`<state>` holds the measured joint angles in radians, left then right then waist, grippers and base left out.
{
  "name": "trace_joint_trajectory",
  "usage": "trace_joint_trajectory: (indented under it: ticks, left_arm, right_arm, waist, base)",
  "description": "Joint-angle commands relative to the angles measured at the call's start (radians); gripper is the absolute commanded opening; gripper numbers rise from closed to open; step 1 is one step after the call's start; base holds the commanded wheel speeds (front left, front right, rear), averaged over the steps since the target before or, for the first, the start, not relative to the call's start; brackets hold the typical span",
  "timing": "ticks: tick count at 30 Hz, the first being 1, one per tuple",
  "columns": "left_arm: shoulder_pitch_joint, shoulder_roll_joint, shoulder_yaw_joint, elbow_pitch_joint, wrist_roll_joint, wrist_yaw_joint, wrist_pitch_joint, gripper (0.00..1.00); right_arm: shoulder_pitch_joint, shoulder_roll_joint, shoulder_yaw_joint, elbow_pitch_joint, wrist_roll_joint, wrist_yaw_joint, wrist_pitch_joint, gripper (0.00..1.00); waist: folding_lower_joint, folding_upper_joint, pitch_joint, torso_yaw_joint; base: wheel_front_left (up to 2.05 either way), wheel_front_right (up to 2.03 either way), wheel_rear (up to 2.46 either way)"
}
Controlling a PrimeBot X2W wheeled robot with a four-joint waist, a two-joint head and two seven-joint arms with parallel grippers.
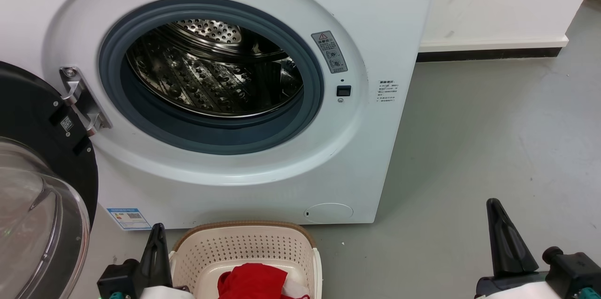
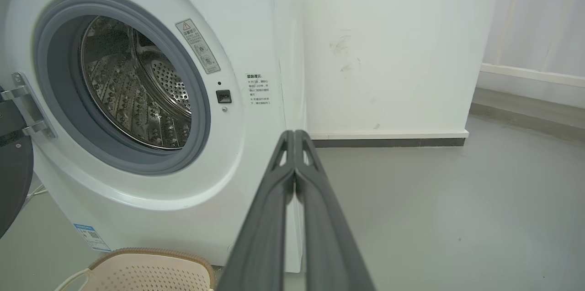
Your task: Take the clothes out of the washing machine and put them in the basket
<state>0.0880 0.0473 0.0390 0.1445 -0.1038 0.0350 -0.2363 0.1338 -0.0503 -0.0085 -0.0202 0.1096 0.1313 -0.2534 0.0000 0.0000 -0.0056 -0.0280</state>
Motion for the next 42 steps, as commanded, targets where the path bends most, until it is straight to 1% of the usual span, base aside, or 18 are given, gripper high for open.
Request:
trace_joint_trajectory:
  ticks: [1,10,19,29,42]
  left_arm:
    - [-0.022,0.001,0.008,-0.009,-0.032,-0.005,0.006,0.00]
    - [-0.041,0.002,0.013,0.000,-0.217,-0.026,0.046,0.00]
    - [-0.061,0.002,0.019,0.011,-0.382,-0.043,0.083,0.00]
    - [-0.082,0.002,0.027,0.023,-0.547,-0.062,0.122,0.00]
    - [-0.107,0.003,0.037,0.037,-0.736,-0.083,0.167,0.00]
  right_arm:
    - [-0.010,-0.005,0.001,-0.010,0.039,0.000,0.004,0.00]
    - [-0.043,-0.017,0.004,0.026,0.236,0.000,0.036,0.00]
    - [-0.070,-0.025,0.004,0.055,0.410,0.000,0.067,0.00]
    - [-0.096,-0.032,0.001,0.085,0.581,0.000,0.101,0.00]
    - [-0.125,-0.037,-0.006,0.119,0.774,0.000,0.142,0.00]
  waist:
    - [0.0000,0.0000,0.000,0.000]
    - [0.0000,0.0000,0.001,0.002]
    - [0.0000,0.0000,0.001,0.004]
    - [0.0000,0.0000,0.002,0.007]
    - [0.0000,0.0000,0.003,0.010]
  base:
    - [0.00,0.00,0.00]
    - [0.00,0.00,0.00]
    - [0.00,0.00,0.00]
    - [0.00,0.00,0.00]
    - [0.00,0.00,0.00]
